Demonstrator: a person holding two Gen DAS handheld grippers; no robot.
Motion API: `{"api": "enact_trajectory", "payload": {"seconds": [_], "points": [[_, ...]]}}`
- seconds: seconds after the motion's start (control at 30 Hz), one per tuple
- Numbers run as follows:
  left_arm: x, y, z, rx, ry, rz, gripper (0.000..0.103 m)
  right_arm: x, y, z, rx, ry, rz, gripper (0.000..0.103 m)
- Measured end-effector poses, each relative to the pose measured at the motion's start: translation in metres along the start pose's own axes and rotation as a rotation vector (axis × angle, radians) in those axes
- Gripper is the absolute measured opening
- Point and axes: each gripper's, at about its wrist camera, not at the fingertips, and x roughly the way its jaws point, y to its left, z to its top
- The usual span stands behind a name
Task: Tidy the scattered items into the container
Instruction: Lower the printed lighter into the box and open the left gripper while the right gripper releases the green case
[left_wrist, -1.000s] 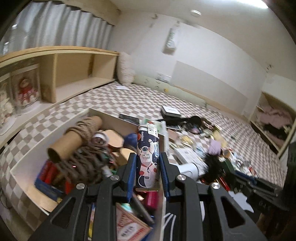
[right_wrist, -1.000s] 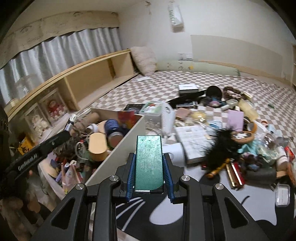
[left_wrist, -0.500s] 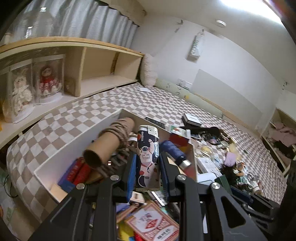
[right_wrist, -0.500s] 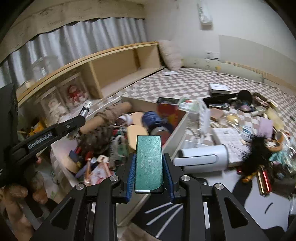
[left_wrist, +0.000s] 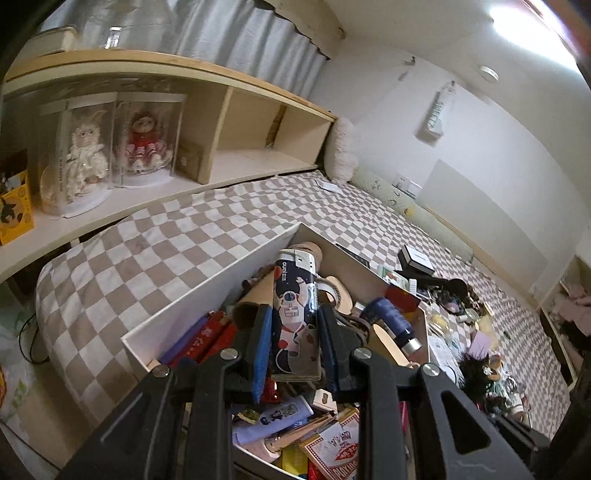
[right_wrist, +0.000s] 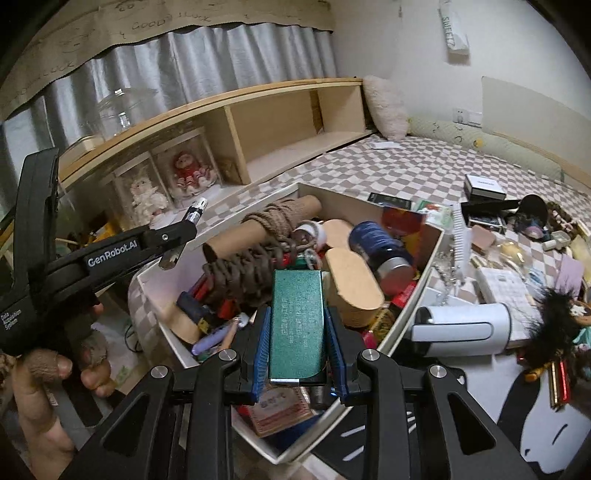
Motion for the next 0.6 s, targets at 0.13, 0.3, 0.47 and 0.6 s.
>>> {"api": "enact_trajectory", "payload": {"seconds": [0.13, 0.3, 0.47, 0.6], "points": [[0.000, 0.001, -0.002, -0.028, -0.002, 0.002, 0.025, 0.003, 0.004, -0.001, -0.003, 0.002, 0.024, 0.030], [-0.003, 0.000, -0.001, -0.042, -0.027, 0.012, 0.025, 0.007, 0.006, -0.002, 0.008, 0.008, 0.059, 0.030], [-0.010, 0.003, 0.000, -0.069, -0.068, 0.031, 0.025, 0.012, 0.006, -0.003, 0.021, 0.023, 0.091, 0.030], [-0.017, 0.006, 0.002, -0.091, -0.109, 0.033, 0.025, 0.017, 0.010, -0.007, 0.010, 0.041, 0.120, 0.030]]}}
